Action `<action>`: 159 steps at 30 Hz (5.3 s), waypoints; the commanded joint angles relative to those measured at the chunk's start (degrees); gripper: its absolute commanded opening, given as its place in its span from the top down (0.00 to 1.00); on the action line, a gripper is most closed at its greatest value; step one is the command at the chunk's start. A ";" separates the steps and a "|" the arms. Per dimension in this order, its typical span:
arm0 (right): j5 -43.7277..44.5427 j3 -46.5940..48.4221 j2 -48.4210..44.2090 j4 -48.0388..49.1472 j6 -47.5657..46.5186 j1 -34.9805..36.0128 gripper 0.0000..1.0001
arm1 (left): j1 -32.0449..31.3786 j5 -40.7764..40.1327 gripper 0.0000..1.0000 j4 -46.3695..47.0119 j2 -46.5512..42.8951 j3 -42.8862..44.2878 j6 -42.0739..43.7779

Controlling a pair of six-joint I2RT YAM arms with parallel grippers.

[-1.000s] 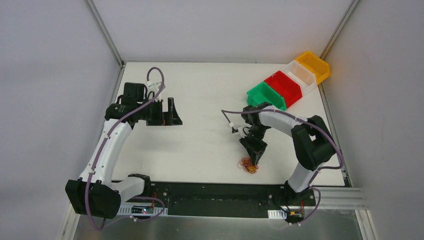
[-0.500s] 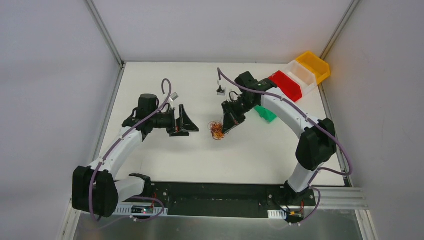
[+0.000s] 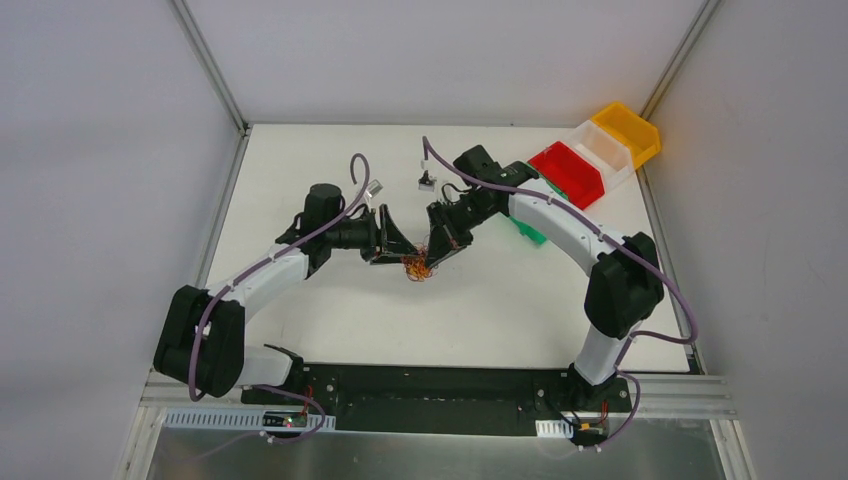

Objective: Untangle the cables

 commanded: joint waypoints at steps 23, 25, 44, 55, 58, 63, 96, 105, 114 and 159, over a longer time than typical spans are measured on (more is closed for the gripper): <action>11.55 -14.98 -18.53 -8.07 -8.15 -28.06 1.00 | 37.78 -12.09 1.00 -46.73 -1.87 10.74 30.10; 11.87 -14.85 -19.22 -10.39 -10.30 -30.22 1.00 | 39.87 -14.05 1.00 -47.93 -0.02 11.67 31.29; 14.14 -14.24 -20.07 -20.24 -20.93 -39.66 1.00 | 50.56 -31.07 1.00 -51.61 12.58 18.23 42.79; 12.47 -15.05 -17.44 -20.40 -20.62 -34.88 1.00 | 47.25 -21.44 1.00 -53.15 11.65 18.13 45.04; 13.42 -15.96 -15.47 -18.69 -18.86 -27.68 1.00 | 45.04 -12.13 1.00 -54.03 11.37 17.50 44.13; 19.12 -16.03 -9.89 -18.35 -18.85 -22.66 0.88 | 41.89 -9.73 0.82 -54.65 11.72 17.97 43.90; 8.09 -8.67 15.48 13.24 13.10 -11.37 0.54 | -5.89 -1.86 0.50 -6.05 39.37 21.37 5.39; 13.35 -14.39 9.29 9.91 8.91 -13.20 1.00 | -2.97 -1.95 1.00 -5.90 28.74 14.97 6.88; 18.88 -20.61 -6.97 -3.12 -4.11 -24.32 1.00 | 21.76 -2.60 1.00 -30.04 8.69 11.80 24.82; 13.59 -11.88 -9.33 -9.58 -11.80 -23.07 0.19 | 17.65 0.00 0.92 -39.08 19.55 16.29 31.97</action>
